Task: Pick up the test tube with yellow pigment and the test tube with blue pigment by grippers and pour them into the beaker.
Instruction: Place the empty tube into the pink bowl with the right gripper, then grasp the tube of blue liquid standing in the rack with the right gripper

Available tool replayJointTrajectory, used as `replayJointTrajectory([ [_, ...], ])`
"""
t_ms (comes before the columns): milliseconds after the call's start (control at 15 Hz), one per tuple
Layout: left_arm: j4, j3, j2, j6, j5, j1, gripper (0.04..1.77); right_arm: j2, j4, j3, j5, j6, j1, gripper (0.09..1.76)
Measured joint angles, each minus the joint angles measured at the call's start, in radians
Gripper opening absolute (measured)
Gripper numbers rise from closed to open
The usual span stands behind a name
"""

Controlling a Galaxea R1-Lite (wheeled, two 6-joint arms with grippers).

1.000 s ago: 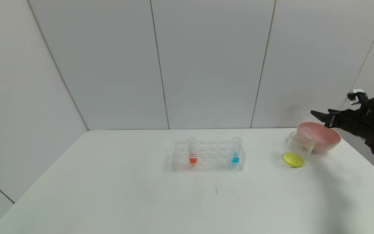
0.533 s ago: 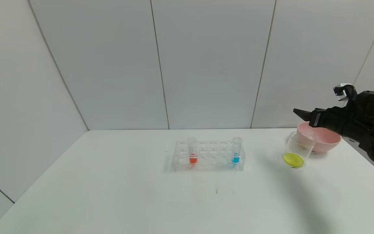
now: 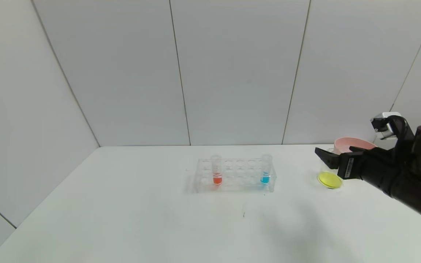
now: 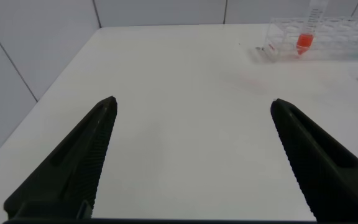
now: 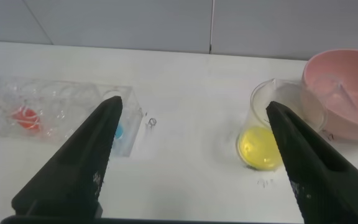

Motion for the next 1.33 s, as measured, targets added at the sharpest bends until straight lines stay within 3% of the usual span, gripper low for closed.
replayJointTrajectory([
  [333,0.0,0.0,0.0,0.0,0.0,0.0,1.76,-0.117,-0.004,0.169,-0.413,0.082,0.344,1.68],
  [467,0.0,0.0,0.0,0.0,0.0,0.0,1.76,-0.105,-0.007,0.191,-0.539,0.158,0.493,1.69],
  [667,0.0,0.0,0.0,0.0,0.0,0.0,1.76,-0.023,-0.075,0.199,-0.663,0.216,0.631,1.7],
  [1000,0.0,0.0,0.0,0.0,0.0,0.0,1.76,0.168,-0.3,0.203,-0.71,0.203,0.688,1.7],
  [1333,0.0,0.0,0.0,0.0,0.0,0.0,1.76,0.273,-0.313,0.101,-0.624,0.12,0.63,1.7],
])
